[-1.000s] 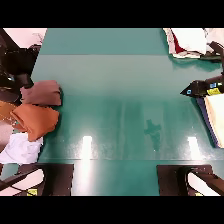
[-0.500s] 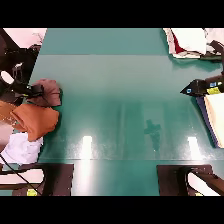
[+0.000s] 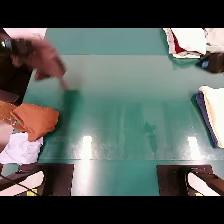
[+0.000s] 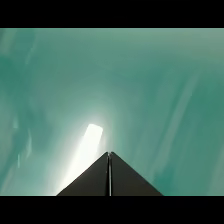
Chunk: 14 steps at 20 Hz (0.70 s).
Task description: Fold the shirts.
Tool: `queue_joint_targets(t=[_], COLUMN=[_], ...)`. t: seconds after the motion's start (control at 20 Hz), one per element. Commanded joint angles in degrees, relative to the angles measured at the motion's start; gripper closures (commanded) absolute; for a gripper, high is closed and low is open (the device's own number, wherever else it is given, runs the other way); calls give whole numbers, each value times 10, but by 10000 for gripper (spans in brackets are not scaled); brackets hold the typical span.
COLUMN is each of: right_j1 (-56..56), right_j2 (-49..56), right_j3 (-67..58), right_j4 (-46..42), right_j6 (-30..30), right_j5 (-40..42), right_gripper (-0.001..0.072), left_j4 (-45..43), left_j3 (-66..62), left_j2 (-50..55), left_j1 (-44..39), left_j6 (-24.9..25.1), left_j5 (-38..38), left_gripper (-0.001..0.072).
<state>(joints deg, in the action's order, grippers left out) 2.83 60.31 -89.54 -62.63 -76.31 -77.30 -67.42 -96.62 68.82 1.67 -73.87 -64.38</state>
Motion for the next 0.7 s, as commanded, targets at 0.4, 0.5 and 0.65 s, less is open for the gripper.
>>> queue_joint_targets(t=[0.4, 0.5, 0.65], right_j1=[0, 0, 0], right_j2=[1, 1, 1], right_j3=[-135, -135, -135], right_j4=[-1, -1, -2], right_j6=[1, 1, 1], right_j5=[46, 45, 38], right_gripper=[690, 690, 690], left_j4=[117, 111, 78], left_j3=[-78, -50, -17], left_j2=[82, 130, 179], left_j1=[-276, -276, -268], left_j6=[83, 83, 51], left_j5=[-61, -63, -52], left_gripper=[684, 682, -13])
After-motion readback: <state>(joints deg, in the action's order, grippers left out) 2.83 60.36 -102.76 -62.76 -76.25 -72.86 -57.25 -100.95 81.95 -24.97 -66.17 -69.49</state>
